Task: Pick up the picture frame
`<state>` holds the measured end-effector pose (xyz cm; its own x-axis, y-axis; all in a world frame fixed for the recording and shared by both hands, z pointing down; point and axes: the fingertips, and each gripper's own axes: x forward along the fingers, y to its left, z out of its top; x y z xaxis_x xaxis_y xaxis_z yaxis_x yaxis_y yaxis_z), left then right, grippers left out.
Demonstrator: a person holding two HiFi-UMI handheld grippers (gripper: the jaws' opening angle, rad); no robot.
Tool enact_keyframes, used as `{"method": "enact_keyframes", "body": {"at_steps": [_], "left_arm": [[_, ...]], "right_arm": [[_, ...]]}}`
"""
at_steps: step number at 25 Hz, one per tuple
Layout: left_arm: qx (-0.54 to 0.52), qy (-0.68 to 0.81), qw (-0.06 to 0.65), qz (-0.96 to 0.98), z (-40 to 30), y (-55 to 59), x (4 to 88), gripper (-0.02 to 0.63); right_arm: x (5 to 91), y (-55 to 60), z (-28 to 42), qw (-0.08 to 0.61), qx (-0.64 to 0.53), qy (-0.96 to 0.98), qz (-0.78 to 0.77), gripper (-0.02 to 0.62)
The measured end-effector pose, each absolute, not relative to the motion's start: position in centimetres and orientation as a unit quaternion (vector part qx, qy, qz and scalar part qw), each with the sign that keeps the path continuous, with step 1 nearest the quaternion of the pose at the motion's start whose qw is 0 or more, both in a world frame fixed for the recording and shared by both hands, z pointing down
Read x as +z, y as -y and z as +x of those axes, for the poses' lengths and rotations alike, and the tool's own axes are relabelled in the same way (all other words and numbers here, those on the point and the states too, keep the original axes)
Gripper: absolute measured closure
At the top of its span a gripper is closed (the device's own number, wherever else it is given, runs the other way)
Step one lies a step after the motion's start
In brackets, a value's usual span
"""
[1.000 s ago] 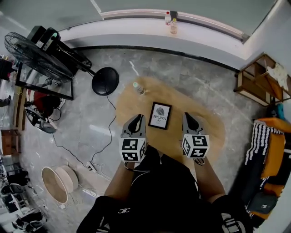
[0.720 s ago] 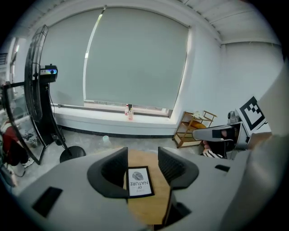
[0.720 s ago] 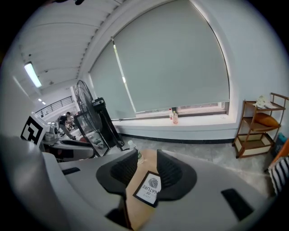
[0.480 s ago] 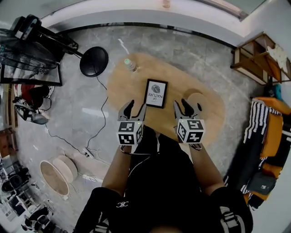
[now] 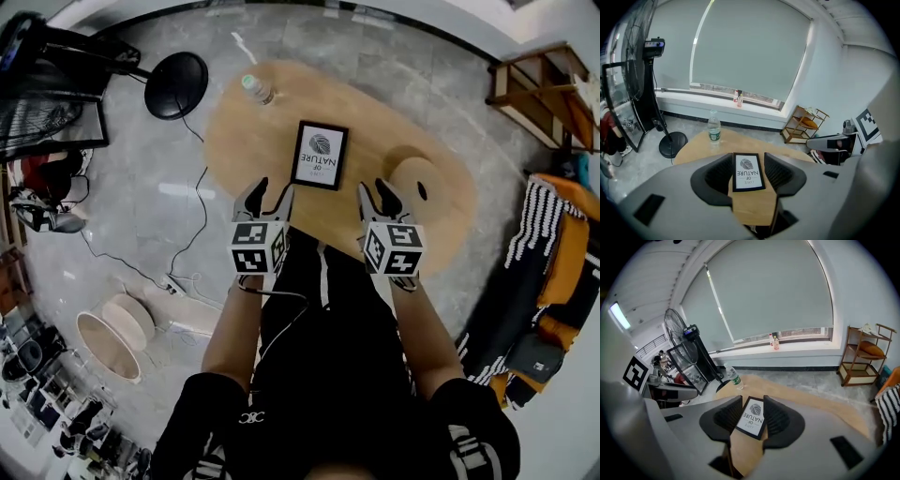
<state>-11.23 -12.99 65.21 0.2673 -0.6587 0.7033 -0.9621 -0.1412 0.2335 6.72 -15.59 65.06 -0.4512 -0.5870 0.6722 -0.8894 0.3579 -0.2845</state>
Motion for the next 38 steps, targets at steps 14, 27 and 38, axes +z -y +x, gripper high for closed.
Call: {"method": "enact_keyframes", "body": {"at_steps": [14, 27, 38], "left_arm": [[0.263, 0.531, 0.379, 0.711, -11.8, 16.9, 84.0, 0.394], [0.290, 0.489, 0.391, 0.724, -11.7, 17.4, 91.9, 0.394], [0.289, 0.477, 0.410, 0.721, -12.0, 15.9, 93.7, 0.394]], "right_arm": [[85.4, 17.0, 4.8, 0.273, 0.382, 0.753, 0.462, 0.454], [96.4, 19.1, 3.9, 0.311, 0.392, 0.707, 0.499, 0.462], [99.7, 19.5, 3.9, 0.334, 0.413, 0.680, 0.506, 0.474]]}}
